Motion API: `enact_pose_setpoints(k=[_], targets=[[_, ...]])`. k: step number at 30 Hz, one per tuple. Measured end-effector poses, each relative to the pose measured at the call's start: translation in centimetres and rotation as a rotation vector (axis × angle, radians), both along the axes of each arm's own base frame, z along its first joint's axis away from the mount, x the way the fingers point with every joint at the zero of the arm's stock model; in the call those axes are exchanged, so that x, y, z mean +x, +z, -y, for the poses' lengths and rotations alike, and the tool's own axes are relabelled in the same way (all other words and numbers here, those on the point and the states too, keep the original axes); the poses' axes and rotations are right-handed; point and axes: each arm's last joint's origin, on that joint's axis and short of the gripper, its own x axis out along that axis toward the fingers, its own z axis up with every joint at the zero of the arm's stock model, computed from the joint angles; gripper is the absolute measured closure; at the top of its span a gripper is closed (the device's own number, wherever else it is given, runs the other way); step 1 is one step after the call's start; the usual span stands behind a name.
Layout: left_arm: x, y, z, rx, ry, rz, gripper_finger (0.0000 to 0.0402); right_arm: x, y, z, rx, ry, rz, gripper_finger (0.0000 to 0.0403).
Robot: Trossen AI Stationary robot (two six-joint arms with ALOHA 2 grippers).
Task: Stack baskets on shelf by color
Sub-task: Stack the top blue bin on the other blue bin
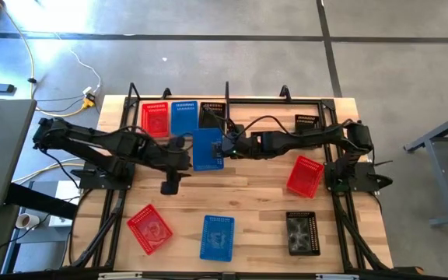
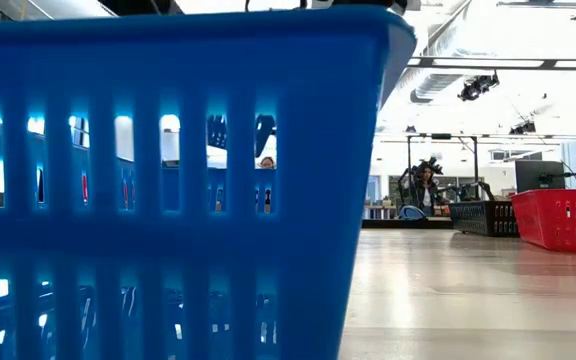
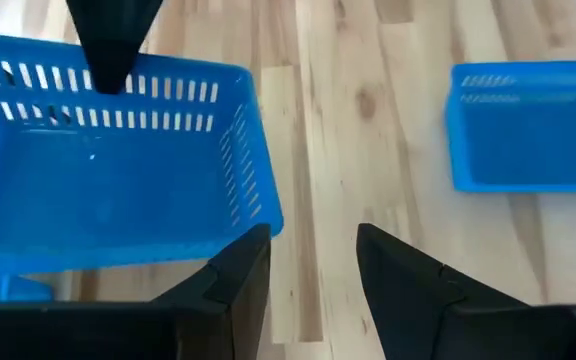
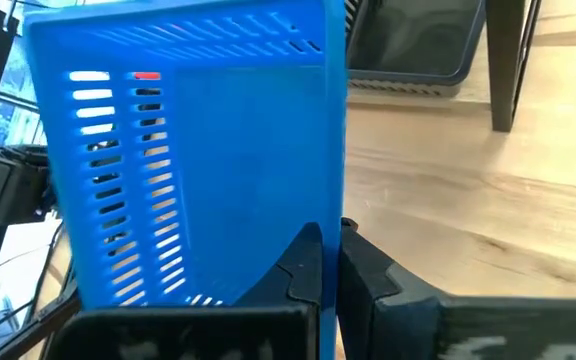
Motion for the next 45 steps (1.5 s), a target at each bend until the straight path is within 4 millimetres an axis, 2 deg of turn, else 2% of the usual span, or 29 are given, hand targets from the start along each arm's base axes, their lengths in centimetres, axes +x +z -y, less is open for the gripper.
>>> enact_pose_setpoints(k=[9,21,29,35,41,45], targets=[[2.3,-1.6,-0.1,0.082,0.028,-0.021,0.0261,0.0,0.0,0.7,-0.011,-0.028,0.000,0.0403],[3.9,-3.3,-0.2,0.217,-0.010,-0.080,0.0261,0.2,0.3,1.2,0.006,-0.044,0.044,0.0403],[4.5,-4.6,-0.5,0.307,0.050,-0.149,0.0265,0.4,0.5,0.9,0.012,-0.018,0.073,0.0403],[4.6,-4.6,-0.7,0.297,0.064,-0.144,0.0299,0.4,0.5,0.6,0.005,-0.007,0.067,0.0403],[4.6,-4.7,-0.6,0.298,0.021,-0.155,0.0383,0.4,0.4,0.6,-0.007,0.005,0.061,0.0403],[4.5,-4.7,-0.6,0.290,0.014,-0.156,0.0390,0.4,0.4,0.6,-0.023,0.029,0.050,0.0401]])
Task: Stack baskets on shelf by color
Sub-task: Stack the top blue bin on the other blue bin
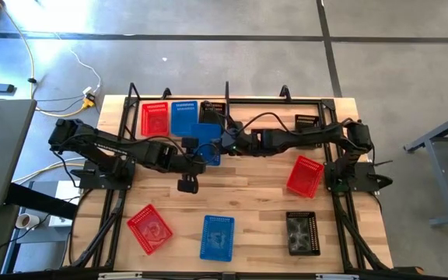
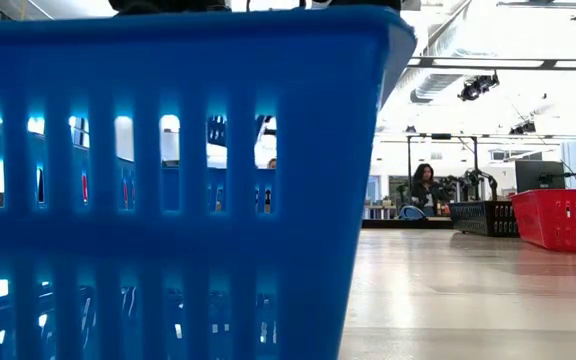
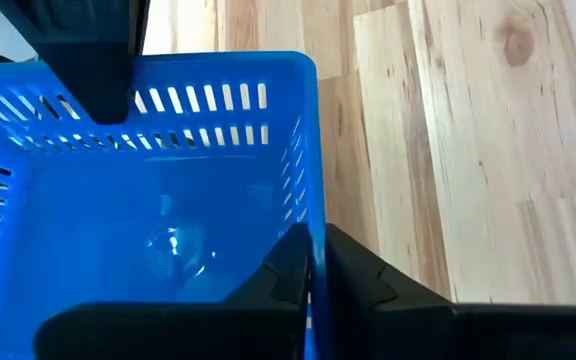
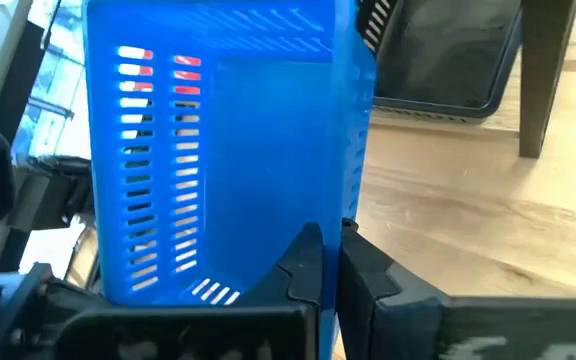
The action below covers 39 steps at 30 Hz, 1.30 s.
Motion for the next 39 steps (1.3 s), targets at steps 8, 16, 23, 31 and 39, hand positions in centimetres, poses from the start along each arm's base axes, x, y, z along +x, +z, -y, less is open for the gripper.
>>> enact_pose_setpoints(k=[8,16,23,31,39], targets=[[-0.8,0.6,0.0,-0.009,-0.006,-0.015,0.0398,0.0,0.0,-0.2,-0.020,0.041,-0.014,0.0337],[-2.0,1.1,-0.3,-0.013,0.034,-0.040,0.0400,-1.0,1.9,-0.3,-0.051,0.051,0.012,0.0271],[-3.4,2.9,-0.5,0.014,0.085,0.046,0.0401,-2.9,5.4,-0.7,-0.164,0.121,0.059,0.0269],[-6.3,5.7,-1.3,0.063,0.154,0.163,0.0401,-5.6,9.3,-0.7,-0.304,0.171,0.104,0.0269],[-9.1,7.0,-3.4,0.084,0.255,0.234,0.0401,-8.9,12.9,0.4,-0.444,0.188,0.144,0.0269]])
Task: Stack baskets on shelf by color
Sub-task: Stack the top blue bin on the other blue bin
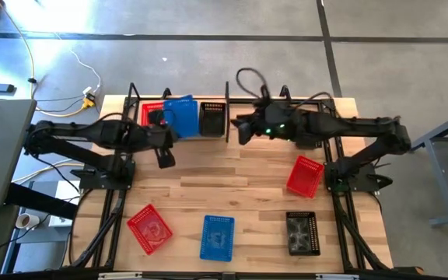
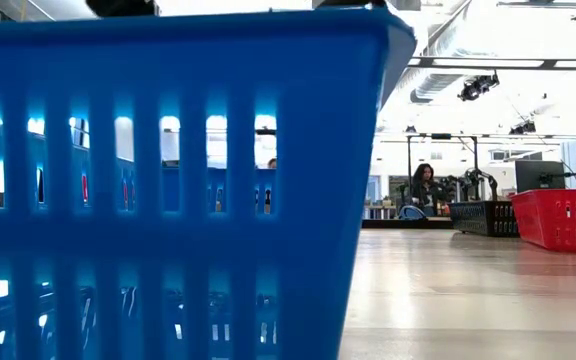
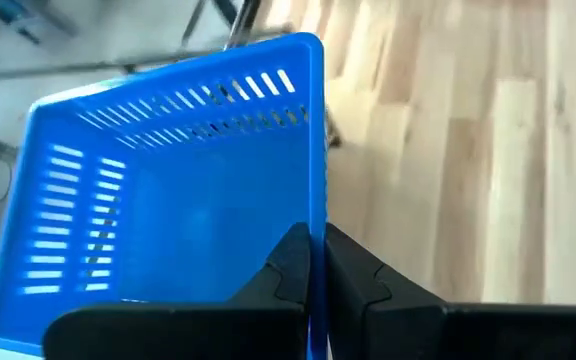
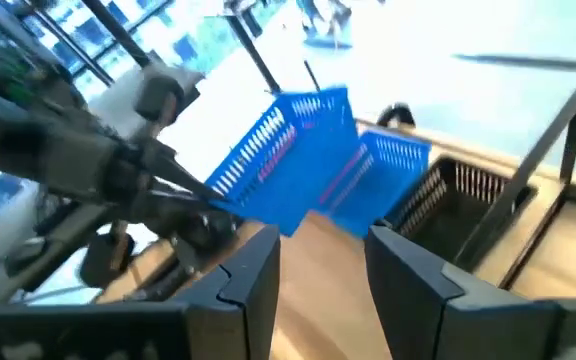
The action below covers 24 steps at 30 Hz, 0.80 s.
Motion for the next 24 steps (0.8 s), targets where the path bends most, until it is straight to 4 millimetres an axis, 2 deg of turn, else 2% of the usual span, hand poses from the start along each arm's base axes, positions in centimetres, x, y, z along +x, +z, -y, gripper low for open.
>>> enact_pose_setpoints(k=[3,11,17,24], targets=[[-0.5,-0.1,-0.9,0.009,0.020,0.000,0.0401,-1.5,1.4,0.5,-0.045,-0.001,0.026,0.0269],[-0.6,-2.4,-3.3,0.004,0.016,-0.015,0.0401,-5.4,4.4,1.7,-0.148,-0.027,0.089,0.0269],[-0.9,-3.6,-4.8,0.004,0.010,-0.050,0.0401,-7.3,5.3,2.4,-0.184,-0.052,0.080,0.0269],[-1.5,-5.0,-5.8,-0.029,-0.061,-0.113,0.0401,-8.2,5.3,3.0,-0.221,-0.067,0.032,0.0269]])
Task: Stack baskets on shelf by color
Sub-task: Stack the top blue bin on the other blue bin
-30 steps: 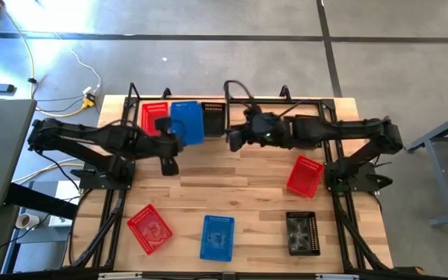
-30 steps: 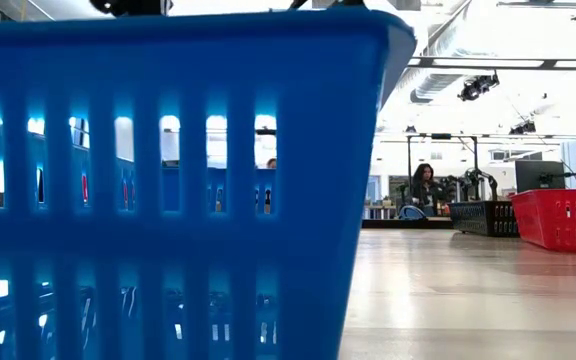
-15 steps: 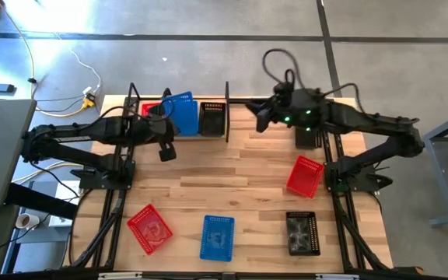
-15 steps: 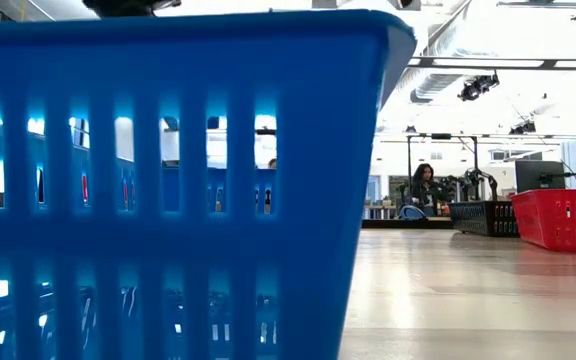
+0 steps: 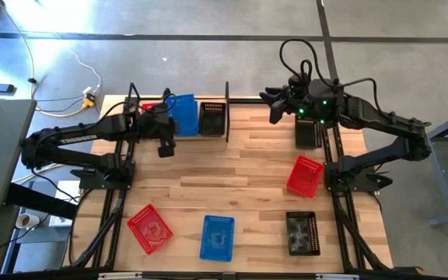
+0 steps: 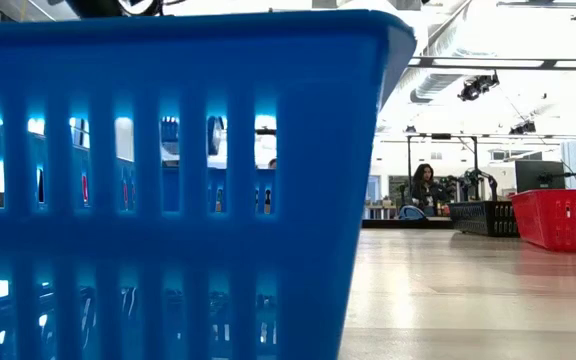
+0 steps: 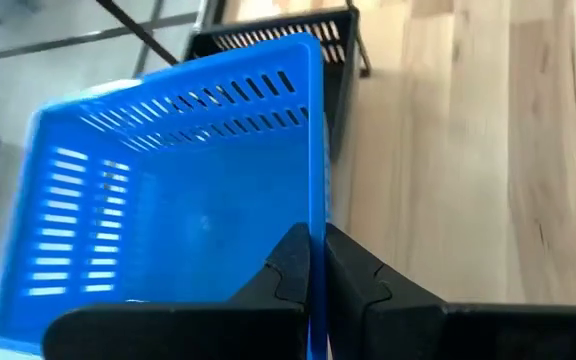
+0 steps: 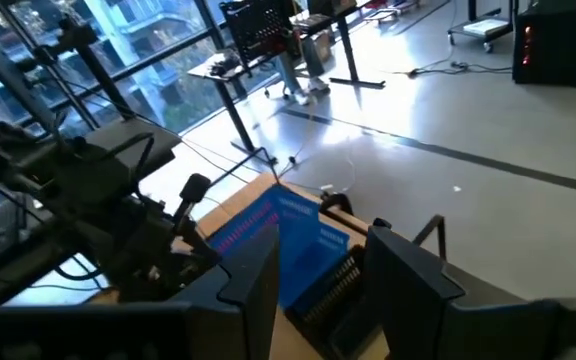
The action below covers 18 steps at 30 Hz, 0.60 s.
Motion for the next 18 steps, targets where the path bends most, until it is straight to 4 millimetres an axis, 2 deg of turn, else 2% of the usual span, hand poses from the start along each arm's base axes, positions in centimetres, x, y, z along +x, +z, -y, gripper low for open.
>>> enact_pose_setpoints(k=[6,18], targets=[[0.1,-0.6,-0.9,0.010,0.001,-0.040,0.0401,-0.2,-0.2,0.7,-0.003,-0.021,-0.030,0.0269],[1.6,-2.5,-2.4,0.002,-0.028,-0.135,0.0401,-0.4,-0.4,1.4,0.004,-0.046,-0.050,0.0269]])
